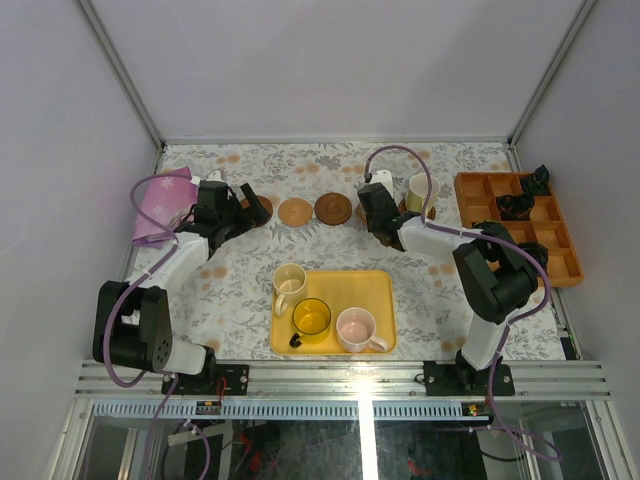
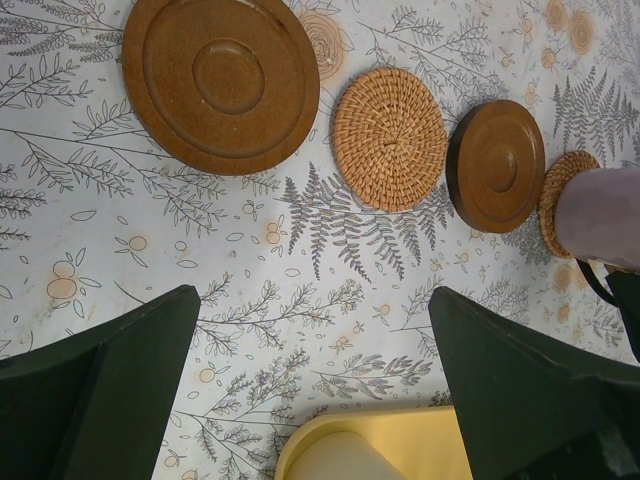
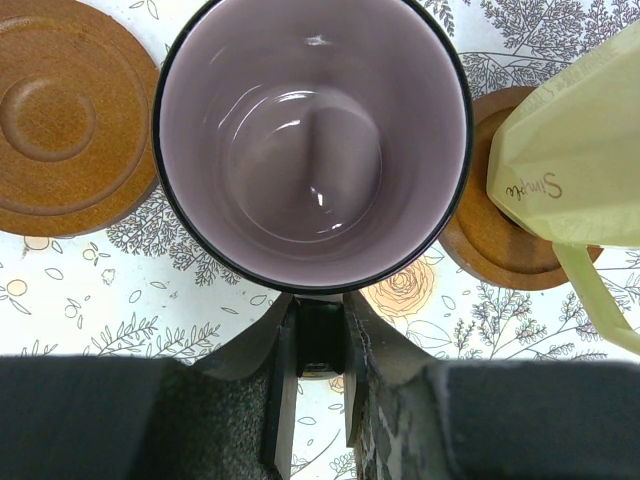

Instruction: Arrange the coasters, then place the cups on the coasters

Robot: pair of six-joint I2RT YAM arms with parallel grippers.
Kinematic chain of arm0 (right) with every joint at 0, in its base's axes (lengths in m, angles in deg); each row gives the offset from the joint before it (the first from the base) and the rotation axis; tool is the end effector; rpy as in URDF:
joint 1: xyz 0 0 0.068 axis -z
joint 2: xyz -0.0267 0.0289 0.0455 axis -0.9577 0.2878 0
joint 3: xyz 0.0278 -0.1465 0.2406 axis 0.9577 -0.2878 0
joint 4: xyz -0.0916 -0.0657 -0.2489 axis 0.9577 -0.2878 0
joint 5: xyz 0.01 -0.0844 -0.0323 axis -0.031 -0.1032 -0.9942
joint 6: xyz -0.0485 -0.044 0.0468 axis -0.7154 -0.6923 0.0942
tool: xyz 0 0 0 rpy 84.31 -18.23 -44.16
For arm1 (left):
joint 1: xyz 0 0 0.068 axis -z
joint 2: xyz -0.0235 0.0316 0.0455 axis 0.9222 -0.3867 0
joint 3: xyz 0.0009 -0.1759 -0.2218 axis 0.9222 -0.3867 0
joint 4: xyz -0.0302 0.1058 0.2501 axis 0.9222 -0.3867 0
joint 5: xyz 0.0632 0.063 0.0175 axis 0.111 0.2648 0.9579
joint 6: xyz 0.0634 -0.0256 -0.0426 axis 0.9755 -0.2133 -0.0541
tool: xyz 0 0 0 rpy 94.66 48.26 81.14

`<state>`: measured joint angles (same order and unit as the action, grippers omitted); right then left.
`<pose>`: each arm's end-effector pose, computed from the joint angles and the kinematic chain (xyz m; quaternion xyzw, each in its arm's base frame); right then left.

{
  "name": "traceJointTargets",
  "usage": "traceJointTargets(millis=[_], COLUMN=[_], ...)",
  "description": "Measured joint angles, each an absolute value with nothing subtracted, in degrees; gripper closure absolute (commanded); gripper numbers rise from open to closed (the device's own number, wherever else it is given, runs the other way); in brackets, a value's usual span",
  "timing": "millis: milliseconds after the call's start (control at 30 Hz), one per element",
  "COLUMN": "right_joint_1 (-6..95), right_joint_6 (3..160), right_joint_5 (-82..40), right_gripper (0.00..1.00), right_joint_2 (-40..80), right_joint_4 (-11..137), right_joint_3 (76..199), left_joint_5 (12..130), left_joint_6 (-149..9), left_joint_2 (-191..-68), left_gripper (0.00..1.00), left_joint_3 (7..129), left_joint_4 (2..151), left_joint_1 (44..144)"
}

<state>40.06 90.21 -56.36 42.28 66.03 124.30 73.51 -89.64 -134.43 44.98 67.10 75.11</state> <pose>0.3730 0.2061 0.1737 -0.0326 0.8794 -0.0180 0.4747 0.3330 -0.0530 0.2105 -0.1647 0.8867 -0.1868 0.3896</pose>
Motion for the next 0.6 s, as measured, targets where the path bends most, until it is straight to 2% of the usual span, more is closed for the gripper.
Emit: traceJointTargets(millis=[133,167,400,600], right_joint_1=[40.1,40.1,40.1,40.1], right_joint_6=[90.5,90.6,91.7,92.3], right_joint_5=[-56.4,-56.4,-56.5,-58.0], right_gripper=[0.99,0.96,0.6,0.58], right_joint_2=[42.3,42.4,43.1,43.1], right_joint_4=[66.0,65.7,65.1,65.4], right_joint_3=[124.3,124.5,125.6,127.2], left_joint_5=[73.5,73.5,73.5,73.5], left_joint_6=[-89.6,-89.6,-89.6,-89.6], left_joint_2=[-134.8,-134.8,-134.8,-134.8], left_gripper=[0.01,0.01,0.01,0.01], left_joint_3=[45.0,45.0,45.0,45.0], left_joint_4=[67.1,67.1,67.1,67.1], left_joint_1=[75.1,75.1,75.1,75.1])
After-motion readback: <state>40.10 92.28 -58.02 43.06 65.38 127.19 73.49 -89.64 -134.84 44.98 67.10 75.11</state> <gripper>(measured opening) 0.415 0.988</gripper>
